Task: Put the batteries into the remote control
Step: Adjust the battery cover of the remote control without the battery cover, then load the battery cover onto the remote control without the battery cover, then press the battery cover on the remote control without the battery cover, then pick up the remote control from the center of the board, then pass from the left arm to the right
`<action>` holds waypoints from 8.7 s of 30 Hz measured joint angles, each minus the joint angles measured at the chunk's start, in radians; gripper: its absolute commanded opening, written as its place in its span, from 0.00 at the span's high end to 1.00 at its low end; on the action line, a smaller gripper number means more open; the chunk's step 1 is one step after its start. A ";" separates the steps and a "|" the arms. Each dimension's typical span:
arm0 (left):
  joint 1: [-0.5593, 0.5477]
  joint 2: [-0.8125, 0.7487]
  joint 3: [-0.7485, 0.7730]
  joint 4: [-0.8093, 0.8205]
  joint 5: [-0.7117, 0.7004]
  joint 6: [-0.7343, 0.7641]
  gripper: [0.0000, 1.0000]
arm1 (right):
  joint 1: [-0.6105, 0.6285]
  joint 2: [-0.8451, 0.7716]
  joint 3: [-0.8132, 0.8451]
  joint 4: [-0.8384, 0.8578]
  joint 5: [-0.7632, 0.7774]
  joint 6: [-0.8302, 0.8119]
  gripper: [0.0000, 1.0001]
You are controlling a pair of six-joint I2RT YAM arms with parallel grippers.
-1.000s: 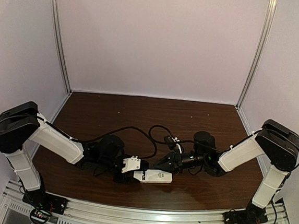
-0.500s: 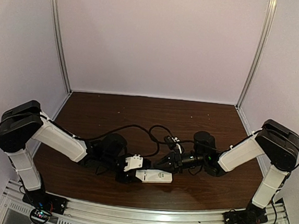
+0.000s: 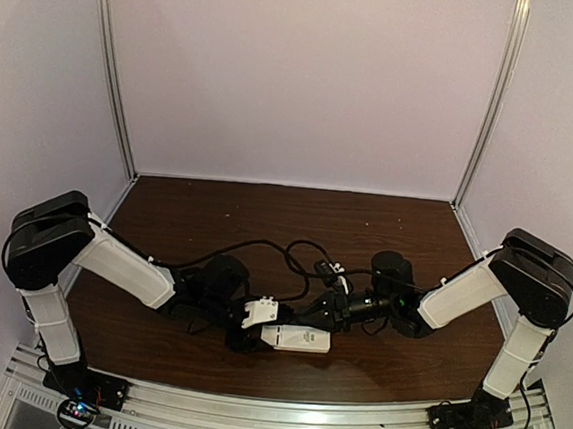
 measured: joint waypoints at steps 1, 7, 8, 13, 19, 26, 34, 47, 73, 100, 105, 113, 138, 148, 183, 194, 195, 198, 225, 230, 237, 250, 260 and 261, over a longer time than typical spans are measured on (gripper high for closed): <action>0.000 0.000 0.002 -0.004 0.000 -0.001 0.30 | 0.000 0.000 0.000 0.000 0.000 0.000 0.84; 0.001 -0.004 0.007 -0.021 -0.003 -0.005 0.18 | -0.002 0.000 0.000 0.000 -0.002 0.000 0.84; 0.001 -0.008 0.007 -0.024 -0.004 -0.007 0.14 | -0.003 0.000 0.000 0.000 -0.002 0.000 0.84; 0.001 -0.068 -0.018 -0.014 -0.012 -0.020 0.03 | -0.009 0.000 0.000 0.000 -0.003 0.000 0.84; 0.001 -0.220 -0.110 0.065 -0.023 -0.058 0.03 | -0.022 -0.002 0.000 -0.001 -0.002 -0.002 0.84; 0.001 -0.284 -0.167 0.125 -0.128 -0.158 0.19 | -0.024 -0.015 0.000 -0.024 0.002 -0.015 0.88; 0.010 -0.220 -0.171 0.128 -0.183 -0.261 0.47 | -0.024 -0.019 0.000 -0.047 0.012 -0.027 0.89; 0.012 -0.127 -0.138 0.121 -0.151 -0.270 0.67 | -0.024 -0.019 0.000 -0.056 0.013 -0.034 0.89; -0.014 -0.037 -0.003 0.034 -0.135 -0.221 0.71 | -0.027 -0.019 0.000 -0.105 0.014 -0.057 0.89; -0.062 -0.055 0.030 -0.051 -0.244 -0.169 0.39 | -0.083 -0.079 -0.002 -0.118 0.017 -0.060 0.85; -0.063 -0.146 0.019 -0.111 -0.285 -0.214 0.37 | -0.110 -0.143 -0.005 -0.192 0.026 -0.105 0.76; -0.063 -0.328 -0.015 -0.093 -0.395 -0.443 0.42 | -0.143 -0.268 -0.038 -0.402 0.089 -0.239 0.69; -0.148 -0.191 -0.099 -0.039 -0.487 -1.057 0.54 | -0.115 -0.223 -0.148 -0.464 0.178 -0.311 0.70; -0.151 -0.128 -0.082 -0.024 -0.473 -1.064 0.59 | -0.101 -0.179 -0.148 -0.468 0.197 -0.323 0.70; -0.167 -0.051 -0.019 0.005 -0.460 -1.062 0.76 | -0.066 -0.110 -0.152 -0.408 0.179 -0.253 0.81; -0.200 -0.104 0.004 -0.066 -0.409 -0.898 0.07 | -0.102 -0.151 -0.151 -0.409 0.169 -0.270 0.52; -0.204 -0.128 0.005 -0.082 -0.408 -0.858 0.03 | -0.116 -0.173 -0.150 -0.420 0.170 -0.278 0.48; -0.203 -0.186 0.024 -0.126 -0.398 -0.749 0.03 | -0.157 -0.247 -0.137 -0.463 0.171 -0.310 0.41; -0.127 0.177 0.457 -0.531 -0.156 -0.068 0.22 | -0.357 -0.952 -0.094 -0.820 0.405 -0.582 0.00; -0.127 0.201 0.493 -0.557 -0.134 -0.039 0.36 | -0.358 -0.990 -0.097 -0.826 0.410 -0.588 0.00; -0.116 0.220 0.529 -0.585 -0.108 -0.012 0.63 | -0.358 -1.002 -0.110 -0.822 0.375 -0.599 0.00; -0.069 0.055 0.518 -0.594 0.047 -0.034 0.73 | -0.357 -1.089 -0.131 -0.743 0.270 -0.610 0.00; -0.038 -0.270 0.484 -0.431 0.183 -0.110 0.73 | -0.259 -1.032 -0.040 -0.652 0.188 -0.634 0.00; -0.038 -0.283 0.481 -0.417 0.199 -0.119 0.73 | -0.240 -1.030 -0.028 -0.646 0.187 -0.642 0.00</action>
